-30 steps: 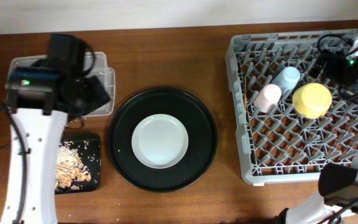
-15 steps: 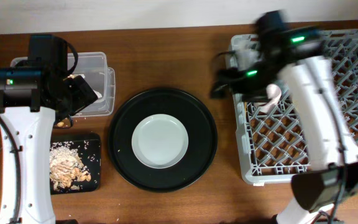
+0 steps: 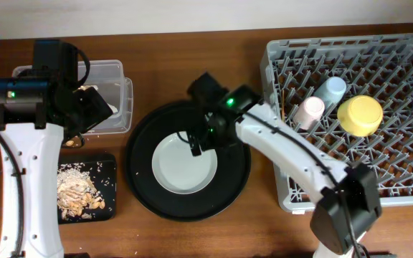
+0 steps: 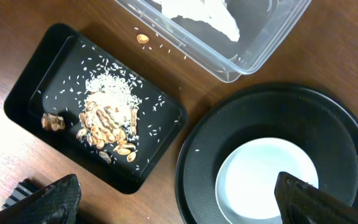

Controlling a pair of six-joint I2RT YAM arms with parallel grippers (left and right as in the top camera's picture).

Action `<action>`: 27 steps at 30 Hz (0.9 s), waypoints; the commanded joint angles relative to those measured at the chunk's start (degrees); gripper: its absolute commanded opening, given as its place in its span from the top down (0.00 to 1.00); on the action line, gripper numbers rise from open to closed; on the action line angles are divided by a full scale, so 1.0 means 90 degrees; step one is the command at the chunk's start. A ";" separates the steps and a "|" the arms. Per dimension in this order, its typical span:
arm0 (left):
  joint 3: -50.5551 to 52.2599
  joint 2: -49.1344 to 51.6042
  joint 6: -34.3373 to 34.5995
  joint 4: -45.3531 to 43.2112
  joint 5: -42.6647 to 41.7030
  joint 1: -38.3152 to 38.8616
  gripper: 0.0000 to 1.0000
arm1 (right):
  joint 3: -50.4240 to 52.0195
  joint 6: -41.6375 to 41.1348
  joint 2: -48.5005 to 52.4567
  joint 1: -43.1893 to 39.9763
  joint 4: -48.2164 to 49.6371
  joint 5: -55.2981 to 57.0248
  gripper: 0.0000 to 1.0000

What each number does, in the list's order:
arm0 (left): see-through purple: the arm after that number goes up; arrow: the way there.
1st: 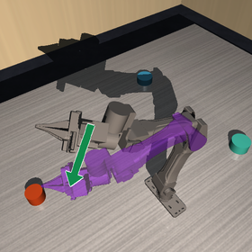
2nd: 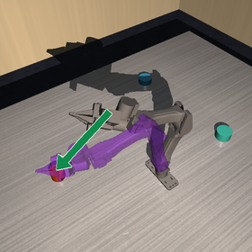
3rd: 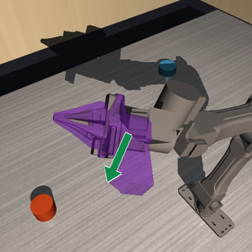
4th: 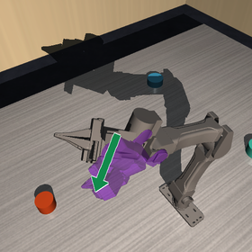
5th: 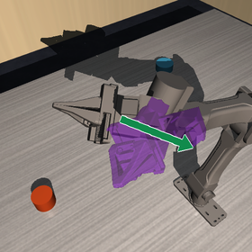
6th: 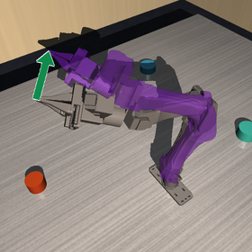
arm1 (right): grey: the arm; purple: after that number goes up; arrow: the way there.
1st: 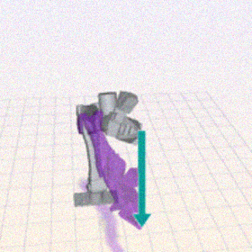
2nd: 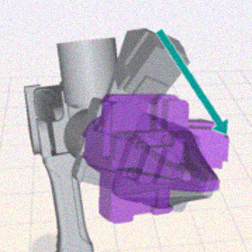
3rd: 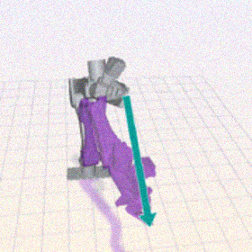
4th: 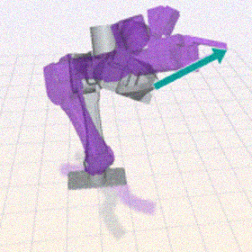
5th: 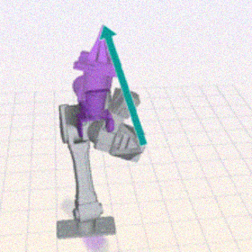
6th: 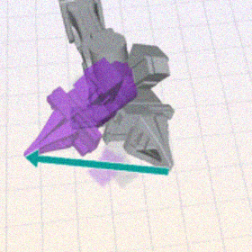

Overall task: Sort waste into correct bins and load items into the dishwasher rack
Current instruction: 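Reach the right gripper to the white plate rim and grasp it, then lift the white plate with the right gripper and carry it to the rack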

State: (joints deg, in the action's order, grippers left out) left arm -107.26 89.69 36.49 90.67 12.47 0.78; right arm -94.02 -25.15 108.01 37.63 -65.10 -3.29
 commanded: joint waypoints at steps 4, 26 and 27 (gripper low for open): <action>-0.0039 0.0032 -0.0005 0.0010 0.0032 -0.0029 0.01 | 0.1360 -0.1030 0.0294 0.0022 0.1484 -0.0039 0.14; -0.0039 0.0032 -0.0005 0.0010 0.0029 -0.0029 0.01 | 0.2161 -0.2101 0.0814 0.0097 0.2348 -0.0236 0.78; -0.0039 0.0032 -0.0005 0.0010 0.0032 -0.0029 0.01 | 0.2115 -0.2101 0.0814 0.0097 0.2305 -0.0240 0.81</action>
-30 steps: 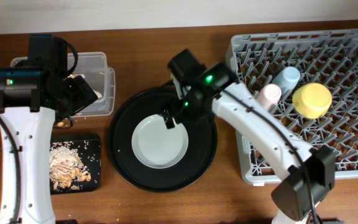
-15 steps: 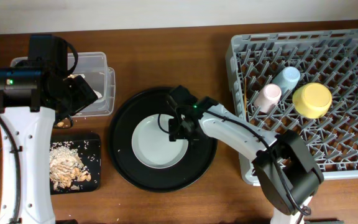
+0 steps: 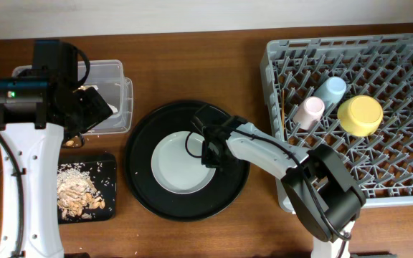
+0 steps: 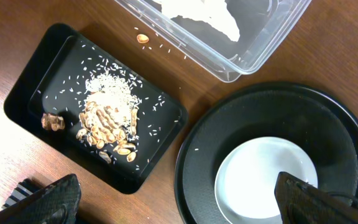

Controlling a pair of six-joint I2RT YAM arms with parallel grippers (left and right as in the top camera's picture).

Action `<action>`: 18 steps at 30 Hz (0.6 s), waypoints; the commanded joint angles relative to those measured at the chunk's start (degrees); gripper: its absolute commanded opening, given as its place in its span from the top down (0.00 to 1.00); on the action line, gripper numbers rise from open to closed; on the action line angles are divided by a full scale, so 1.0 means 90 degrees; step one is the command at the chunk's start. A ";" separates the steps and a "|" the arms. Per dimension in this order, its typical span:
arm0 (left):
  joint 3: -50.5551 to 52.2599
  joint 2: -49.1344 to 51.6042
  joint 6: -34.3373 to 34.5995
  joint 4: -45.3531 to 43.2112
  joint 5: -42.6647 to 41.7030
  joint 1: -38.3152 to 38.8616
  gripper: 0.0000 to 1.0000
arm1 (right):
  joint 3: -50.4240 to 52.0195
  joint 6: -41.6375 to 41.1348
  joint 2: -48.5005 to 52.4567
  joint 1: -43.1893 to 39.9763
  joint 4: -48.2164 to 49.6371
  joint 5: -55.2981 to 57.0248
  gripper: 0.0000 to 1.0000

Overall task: Sort waste into correct bins and load items into the dishwasher rack
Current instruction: 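Lift the white plate with the right gripper and carry it to the rack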

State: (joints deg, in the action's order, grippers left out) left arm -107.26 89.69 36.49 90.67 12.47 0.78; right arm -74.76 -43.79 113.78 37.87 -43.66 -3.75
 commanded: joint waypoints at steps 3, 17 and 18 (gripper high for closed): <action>-0.0039 0.0032 -0.0005 0.0010 0.0032 -0.0029 0.01 | -0.0328 -0.0027 0.0151 0.0070 -0.0432 -0.0182 0.85; -0.0039 0.0032 -0.0005 0.0010 0.0029 -0.0029 0.01 | -0.3150 0.0682 -0.0559 -0.0964 -0.3201 0.0826 0.96; -0.0039 0.0032 -0.0005 0.0010 0.0029 -0.0029 0.01 | -0.3466 0.0692 -0.0658 -0.1205 -0.3473 0.1156 0.96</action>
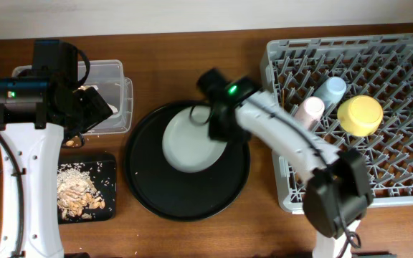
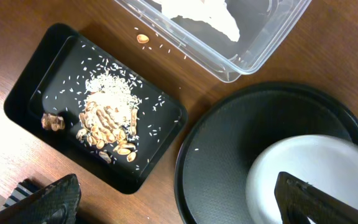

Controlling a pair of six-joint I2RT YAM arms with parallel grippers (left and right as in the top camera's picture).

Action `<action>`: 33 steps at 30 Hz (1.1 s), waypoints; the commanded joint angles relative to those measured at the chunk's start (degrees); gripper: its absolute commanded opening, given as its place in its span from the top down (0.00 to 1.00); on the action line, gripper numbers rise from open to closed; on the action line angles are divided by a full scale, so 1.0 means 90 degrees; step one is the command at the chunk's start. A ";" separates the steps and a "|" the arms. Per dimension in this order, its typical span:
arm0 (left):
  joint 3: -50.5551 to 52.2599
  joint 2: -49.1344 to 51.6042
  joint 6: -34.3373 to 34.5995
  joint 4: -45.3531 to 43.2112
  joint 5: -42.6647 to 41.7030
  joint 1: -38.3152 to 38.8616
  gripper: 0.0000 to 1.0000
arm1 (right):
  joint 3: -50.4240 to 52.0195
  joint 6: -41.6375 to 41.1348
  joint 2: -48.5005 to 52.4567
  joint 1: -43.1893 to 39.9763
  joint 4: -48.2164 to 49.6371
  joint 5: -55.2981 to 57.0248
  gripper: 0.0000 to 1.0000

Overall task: Sort waste into correct bins and load items into the dishwasher rack
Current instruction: 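Lift the white plate with the right gripper and carry it to the rack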

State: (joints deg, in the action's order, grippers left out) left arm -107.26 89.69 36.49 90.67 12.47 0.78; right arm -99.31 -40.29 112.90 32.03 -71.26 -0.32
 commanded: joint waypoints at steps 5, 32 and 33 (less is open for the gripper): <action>-0.0039 0.0032 -0.0005 0.0010 0.0032 -0.0029 0.01 | -0.1545 0.0716 -0.0950 -0.1469 -0.0811 0.2392 0.96; -0.0039 0.0032 -0.0005 0.0010 0.0032 -0.0012 0.01 | -0.1545 0.0423 0.0389 -0.1923 0.0265 0.5712 0.96; -0.0039 0.0032 -0.0005 0.0010 0.0032 -0.0012 0.01 | -0.1542 0.0423 0.0408 -0.1887 0.0284 0.5714 0.96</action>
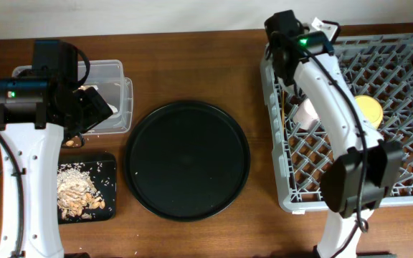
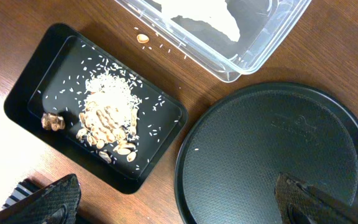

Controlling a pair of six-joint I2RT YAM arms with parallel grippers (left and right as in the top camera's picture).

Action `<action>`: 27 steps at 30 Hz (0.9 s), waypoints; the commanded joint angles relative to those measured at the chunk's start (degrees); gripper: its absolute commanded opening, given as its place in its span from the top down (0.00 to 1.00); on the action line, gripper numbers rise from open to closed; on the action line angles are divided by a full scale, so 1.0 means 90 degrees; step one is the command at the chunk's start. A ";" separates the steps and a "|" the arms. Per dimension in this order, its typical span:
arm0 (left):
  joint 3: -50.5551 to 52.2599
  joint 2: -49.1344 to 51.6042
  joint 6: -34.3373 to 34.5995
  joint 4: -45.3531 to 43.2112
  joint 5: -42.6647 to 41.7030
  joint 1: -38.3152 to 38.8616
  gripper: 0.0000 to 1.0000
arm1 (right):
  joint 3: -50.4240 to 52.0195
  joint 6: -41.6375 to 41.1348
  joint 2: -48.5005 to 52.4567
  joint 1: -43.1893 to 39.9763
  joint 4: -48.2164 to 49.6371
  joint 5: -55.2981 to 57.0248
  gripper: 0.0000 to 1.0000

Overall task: Sort waste into correct bins and load items into the dishwasher rack
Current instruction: 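Lift the white plate with the right gripper and carry it to the rack, then stand the plate upright in the rack's back-left slots and release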

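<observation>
The round black tray (image 1: 187, 159) in the middle of the table lies bare, also in the left wrist view (image 2: 272, 155). My right gripper (image 1: 303, 27) reaches over the far left corner of the grey dish rack (image 1: 407, 179). It holds the white plate (image 1: 327, 26), seen nearly edge-on and mostly hidden by the arm. My left gripper (image 2: 179, 211) hangs open and holds nothing, above the table between the black food tray (image 2: 23, 106) and the round tray.
The clear plastic bin (image 2: 253, 50) at the far left holds white paper. Rice and nuts lie in the black food tray (image 1: 110, 204). A pink cup (image 1: 307, 113) and a yellow cup (image 1: 371, 109) stand in the rack; a nut (image 2: 142, 38) lies on the table.
The white plate was over the far part of the round tray in my right gripper; now it is at the rack's far left corner. The round tray is bare. The left arm has not moved.
The plate lay flat on the round tray with my right gripper at its far edge, then at its right edge. Then the plate was held over the tray's far side. Now it is over the rack. My left gripper stayed open in one place throughout.
</observation>
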State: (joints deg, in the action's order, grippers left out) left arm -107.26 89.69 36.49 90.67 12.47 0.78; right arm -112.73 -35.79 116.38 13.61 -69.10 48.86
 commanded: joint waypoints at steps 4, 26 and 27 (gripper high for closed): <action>-0.0039 0.0032 -0.0005 0.0010 0.0029 -0.0012 0.01 | -0.0044 -0.0075 0.0182 0.0197 0.0056 0.0272 0.96; -0.0039 0.0032 -0.0005 0.0012 0.0046 -0.0012 0.01 | -0.2055 -0.0100 -0.1491 0.0874 -0.2130 -0.0568 0.01; -0.0039 0.0032 -0.0005 0.0010 0.0046 -0.0012 0.01 | -0.2055 -0.0104 -0.1639 0.0787 -0.2103 -0.0573 0.01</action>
State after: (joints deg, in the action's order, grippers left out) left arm -107.26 89.69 36.49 90.67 12.47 0.78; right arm -129.16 -36.03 107.20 21.71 -87.88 45.65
